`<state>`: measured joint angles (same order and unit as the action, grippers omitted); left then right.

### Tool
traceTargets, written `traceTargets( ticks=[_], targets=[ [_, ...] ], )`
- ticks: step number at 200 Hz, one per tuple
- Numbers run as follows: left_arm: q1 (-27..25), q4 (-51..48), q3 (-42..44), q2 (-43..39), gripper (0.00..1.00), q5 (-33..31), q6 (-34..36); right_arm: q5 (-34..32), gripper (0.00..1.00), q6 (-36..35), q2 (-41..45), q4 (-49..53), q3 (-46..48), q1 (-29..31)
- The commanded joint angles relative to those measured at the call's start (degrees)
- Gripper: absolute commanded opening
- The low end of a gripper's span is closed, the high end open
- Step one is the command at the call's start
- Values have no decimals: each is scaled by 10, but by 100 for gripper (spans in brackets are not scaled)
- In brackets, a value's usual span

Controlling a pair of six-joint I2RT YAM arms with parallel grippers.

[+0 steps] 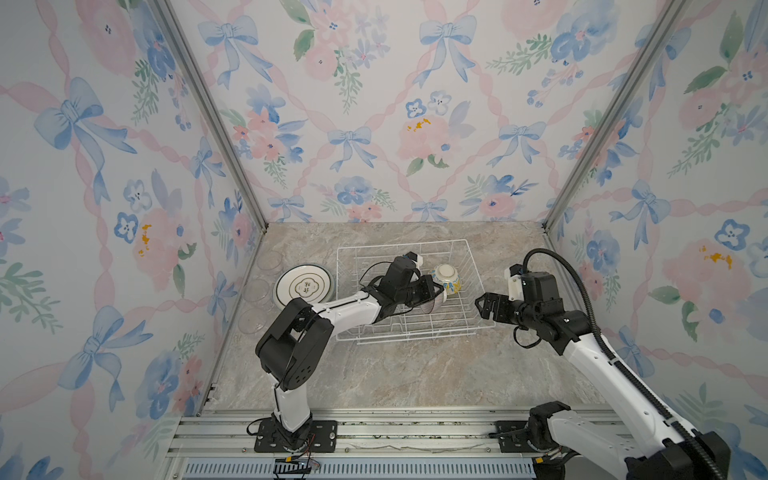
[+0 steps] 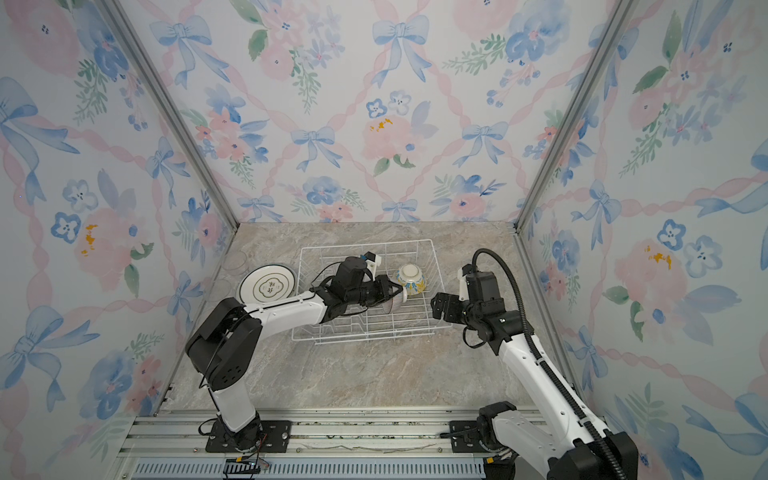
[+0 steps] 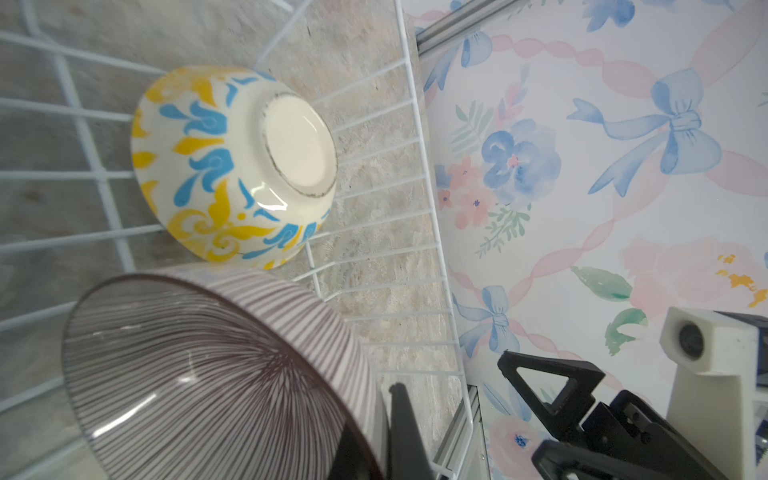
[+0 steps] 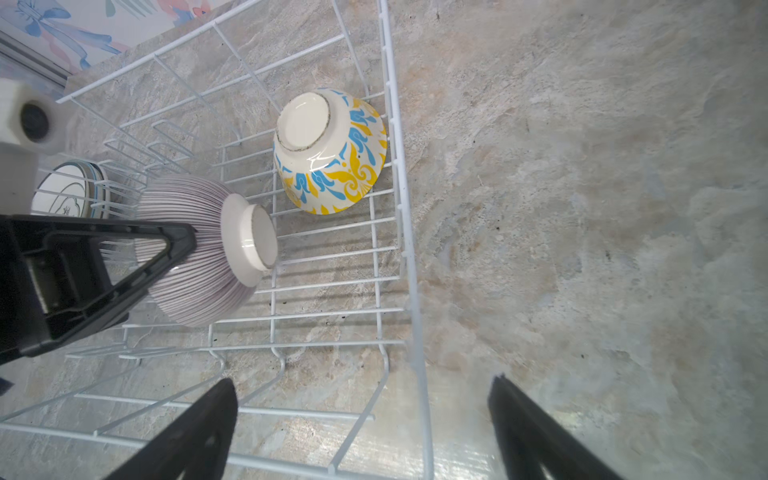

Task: Unload the mixed dishes from the dish rack
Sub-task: 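Lift the purple-striped bowl out of the rack with the left gripper, then carry the bowl past the rack and lower it onto the table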

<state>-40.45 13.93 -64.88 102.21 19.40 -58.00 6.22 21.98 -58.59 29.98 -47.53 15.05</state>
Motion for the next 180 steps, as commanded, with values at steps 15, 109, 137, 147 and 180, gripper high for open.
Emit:
traceTargets(
  ticks=[15,109,137,147,180],
  targets=[
    [13,-107,-45,-102,0,-77,103,1,96,10,3,2,-19,-4],
    [191,-273,-50,-244,0,-171,193,11,96,7,-11,-6,-41,-3],
    [232,-296,-46,-258,0,-230,217,13,96,2,-17,-9,-42,-3],
    [248,-301,-46,-256,0,-242,228,12,96,0,-17,-9,-41,-3],
    [302,-308,-62,-227,0,-264,248,12,96,-7,-19,-12,-34,-5]
  ],
)
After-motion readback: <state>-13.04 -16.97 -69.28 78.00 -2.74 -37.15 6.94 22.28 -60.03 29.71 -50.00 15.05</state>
